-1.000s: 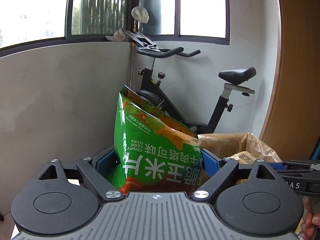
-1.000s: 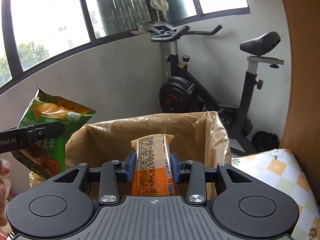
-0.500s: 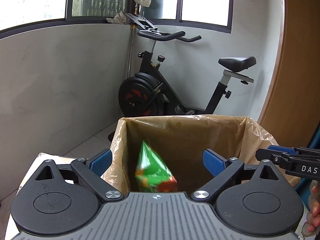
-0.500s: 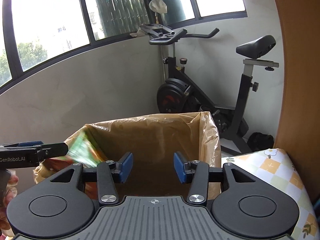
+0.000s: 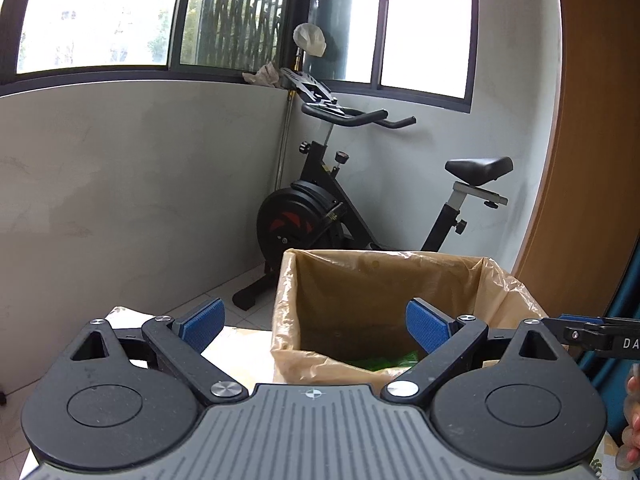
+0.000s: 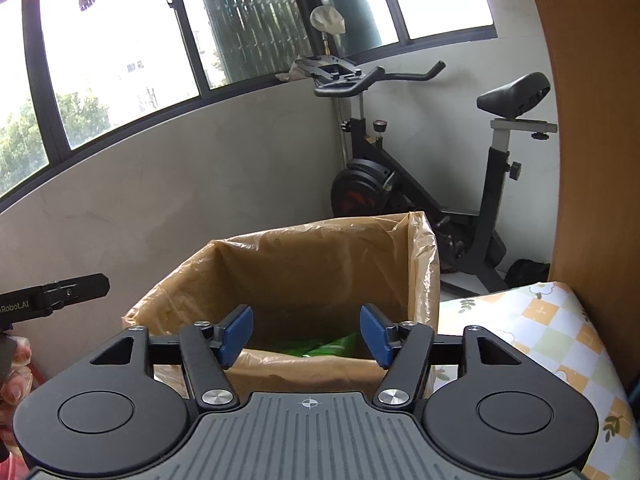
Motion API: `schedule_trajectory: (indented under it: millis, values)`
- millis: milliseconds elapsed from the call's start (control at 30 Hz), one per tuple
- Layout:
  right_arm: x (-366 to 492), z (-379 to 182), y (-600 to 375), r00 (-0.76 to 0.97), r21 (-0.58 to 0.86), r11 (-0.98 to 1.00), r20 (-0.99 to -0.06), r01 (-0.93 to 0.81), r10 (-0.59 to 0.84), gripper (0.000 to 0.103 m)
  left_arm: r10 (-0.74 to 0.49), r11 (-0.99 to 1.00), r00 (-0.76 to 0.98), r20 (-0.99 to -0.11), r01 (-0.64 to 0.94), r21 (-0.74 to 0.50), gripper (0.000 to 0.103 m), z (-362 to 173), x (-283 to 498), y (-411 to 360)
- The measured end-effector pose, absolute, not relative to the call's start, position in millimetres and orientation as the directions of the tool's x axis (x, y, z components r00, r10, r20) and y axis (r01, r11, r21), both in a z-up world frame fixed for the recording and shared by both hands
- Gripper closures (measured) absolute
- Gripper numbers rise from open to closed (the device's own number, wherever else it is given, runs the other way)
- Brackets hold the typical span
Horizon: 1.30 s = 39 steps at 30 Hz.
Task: Organize snacks
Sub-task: 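Grasp the wrapped black ball with the left gripper while the right gripper grasps the orange chip bag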
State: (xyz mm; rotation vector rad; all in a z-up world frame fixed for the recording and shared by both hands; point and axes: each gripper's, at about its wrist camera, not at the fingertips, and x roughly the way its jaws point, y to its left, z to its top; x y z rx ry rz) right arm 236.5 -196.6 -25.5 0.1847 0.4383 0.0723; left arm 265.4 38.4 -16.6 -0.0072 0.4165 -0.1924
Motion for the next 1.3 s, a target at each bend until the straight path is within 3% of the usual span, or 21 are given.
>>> schedule_trajectory:
  millis: [167,400,500,700,900,1133,1300]
  values:
    - [198.9,-33.9,-189.4,0.918,0.156,0.987,-0.382,-0.049,0.106,0.012,-0.164,0.985,0.911,-0.379,0.168,-0.023,0.005,-18.3,226.9,57.9]
    - [148.0,-72.0,-181.7,0.928,0.113,0.993,-0.365,-0.039,0.078,0.001,-0.14,0.986,0.92,-0.366,0.163,0.032,0.005,-45.2,176.7,63.3]
    - [121.4,-94.7,-177.4,0.928,0.055,0.997,-0.365,-0.057,0.073,0.0,-0.154,0.985,0.915,-0.372,0.172,0.015,0.005,-58.7,159.6,61.4]
    - [82.0,-135.5,-175.5,0.886,-0.067,0.995,-0.462,-0.079,0.039,0.0,-0.174,0.985,0.899,-0.402,0.162,-0.064,0.005,-90.7,130.2,56.0]
    - [48.3,-156.0,-176.7,0.841,-0.089,0.986,-0.536,-0.14,0.071,0.0,-0.175,0.981,0.87,-0.461,0.115,-0.156,0.005,-126.5,113.9,53.6]
    - [36.2,-180.5,-163.2,0.752,-0.195,0.944,-0.654,-0.266,0.077,0.0,-0.145,0.984,0.848,-0.509,0.067,-0.167,0.005,-148.2,104.8,61.1]
    - [63.0,-196.2,-163.2,0.735,-0.189,0.955,-0.677,-0.23,0.043,0.0,-0.138,0.985,0.844,-0.518,0.063,-0.159,0.005,-156.1,99.3,59.1]
